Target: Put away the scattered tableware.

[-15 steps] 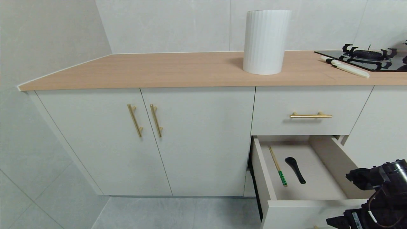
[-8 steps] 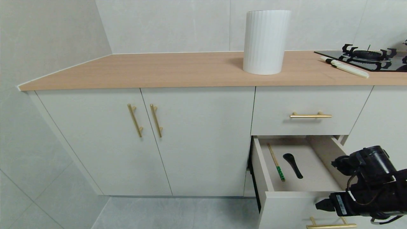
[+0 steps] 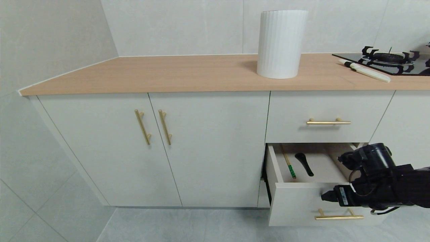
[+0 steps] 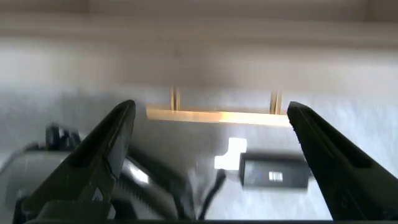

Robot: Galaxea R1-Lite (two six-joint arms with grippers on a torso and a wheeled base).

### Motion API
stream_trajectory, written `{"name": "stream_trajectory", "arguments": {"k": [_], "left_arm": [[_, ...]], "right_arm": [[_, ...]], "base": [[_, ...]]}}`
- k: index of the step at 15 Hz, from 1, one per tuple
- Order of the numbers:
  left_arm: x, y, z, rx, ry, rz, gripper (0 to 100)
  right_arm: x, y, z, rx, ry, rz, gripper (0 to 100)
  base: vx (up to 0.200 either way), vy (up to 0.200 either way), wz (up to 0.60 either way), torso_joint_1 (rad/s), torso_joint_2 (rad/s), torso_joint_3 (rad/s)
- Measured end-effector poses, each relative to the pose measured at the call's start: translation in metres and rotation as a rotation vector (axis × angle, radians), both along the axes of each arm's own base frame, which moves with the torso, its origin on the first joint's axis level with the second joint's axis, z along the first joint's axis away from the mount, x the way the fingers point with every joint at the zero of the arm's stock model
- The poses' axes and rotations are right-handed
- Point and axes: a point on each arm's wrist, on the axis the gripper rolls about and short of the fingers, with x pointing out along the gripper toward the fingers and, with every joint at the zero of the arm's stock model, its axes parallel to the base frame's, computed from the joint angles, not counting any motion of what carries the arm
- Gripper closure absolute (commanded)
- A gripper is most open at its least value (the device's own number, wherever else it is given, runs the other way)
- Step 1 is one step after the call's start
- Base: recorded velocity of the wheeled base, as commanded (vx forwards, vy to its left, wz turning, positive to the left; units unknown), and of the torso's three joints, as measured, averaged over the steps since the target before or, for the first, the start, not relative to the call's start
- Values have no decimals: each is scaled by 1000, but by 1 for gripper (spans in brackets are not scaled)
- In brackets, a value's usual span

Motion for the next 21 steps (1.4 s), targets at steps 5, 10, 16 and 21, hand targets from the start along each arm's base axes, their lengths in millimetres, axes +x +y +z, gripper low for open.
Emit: {"name": "stream_trajectory", "arguments": {"k": [5,10,16,21], "left_arm": [[0,0,0,0,0,-1,0],[0,0,0,0,0,0,0],[0,0,0,0,0,-1,0],[0,0,0,0,0,0,0]], "right_arm": [[35,0,5,-2,-67,-1,0],[77,-7,7,-9,-134,-9,0],[118,-20,-3,-20,-174,-39,0],[136,-25,-11,-8,-262,-67,0]], "base": [[0,0,0,0,0,0],[0,0,0,0,0,0],[0,0,0,0,0,0],[0,0,0,0,0,0]]}}
